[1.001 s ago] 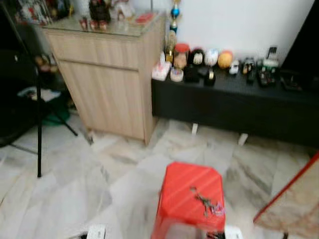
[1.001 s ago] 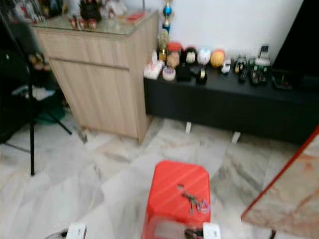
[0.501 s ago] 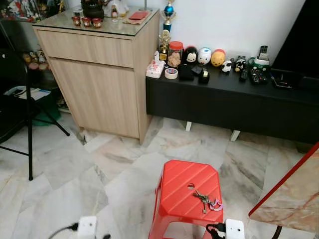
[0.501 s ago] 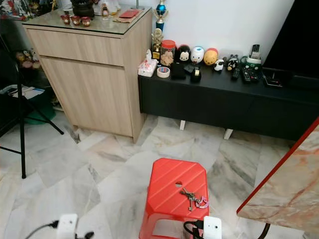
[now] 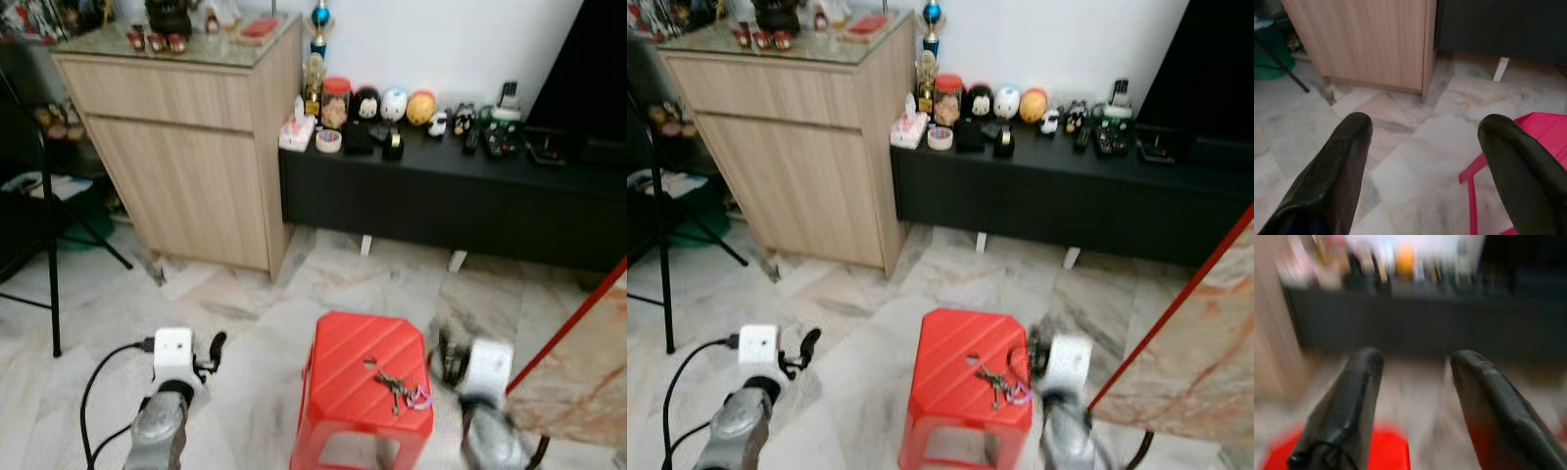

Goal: Hang keys on a hook

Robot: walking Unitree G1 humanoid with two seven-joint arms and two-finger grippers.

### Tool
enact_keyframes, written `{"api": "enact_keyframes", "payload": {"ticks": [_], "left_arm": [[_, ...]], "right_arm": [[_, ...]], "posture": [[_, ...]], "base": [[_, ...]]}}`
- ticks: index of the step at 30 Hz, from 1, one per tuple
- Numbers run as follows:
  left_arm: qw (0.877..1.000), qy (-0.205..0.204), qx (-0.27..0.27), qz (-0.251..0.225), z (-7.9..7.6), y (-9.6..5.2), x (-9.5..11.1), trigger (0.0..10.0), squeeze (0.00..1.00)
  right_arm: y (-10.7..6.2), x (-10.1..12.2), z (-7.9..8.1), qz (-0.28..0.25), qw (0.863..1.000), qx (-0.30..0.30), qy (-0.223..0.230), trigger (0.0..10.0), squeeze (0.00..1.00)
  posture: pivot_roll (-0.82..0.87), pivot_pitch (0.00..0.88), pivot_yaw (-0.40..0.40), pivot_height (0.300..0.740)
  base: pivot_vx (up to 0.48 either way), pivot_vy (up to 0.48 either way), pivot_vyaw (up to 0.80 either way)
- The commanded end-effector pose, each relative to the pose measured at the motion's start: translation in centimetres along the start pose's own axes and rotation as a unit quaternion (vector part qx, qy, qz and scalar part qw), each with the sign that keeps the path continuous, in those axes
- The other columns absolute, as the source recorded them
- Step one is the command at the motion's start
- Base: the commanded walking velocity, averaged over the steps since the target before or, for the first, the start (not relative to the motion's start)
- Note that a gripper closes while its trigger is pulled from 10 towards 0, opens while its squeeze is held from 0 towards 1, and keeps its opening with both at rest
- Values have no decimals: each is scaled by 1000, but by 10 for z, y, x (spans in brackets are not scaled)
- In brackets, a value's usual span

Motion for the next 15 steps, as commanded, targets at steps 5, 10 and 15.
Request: {"api": "enact_keyframes", "payload": {"ticks": [5,10,15], "left_arm": [[1000,-10,3,-30,-2,-8,9,10000,0],[999,-19,2,-38,-8,-15,15,10000,0],[998,-17,-2,60,-2,-19,-25,10000,0]], "right_arm": [[-16,-17,-1,31,999,-4,12,10000,0],[-25,-18,2,47,999,7,13,10000,0],[-41,-58,2,160,987,10,20,10000,0]], "posture": [[-22,11,-46,740],[-23,14,-50,740],[-31,13,-48,740]], "base": [[0,0,0],[0,0,0],[0,0,0]]}}
Point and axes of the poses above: a point about 5 cm out from each wrist's last joint towards the gripper, its own y axis pointing out of the wrist towards the gripper, its own x axis along the axis of the wrist's last joint, z = x × y, the point moved 1 cm from there along y, pointing out of the wrist towards the gripper, and after that the axes turned 3 degrees about y, right-handed, at the moved point
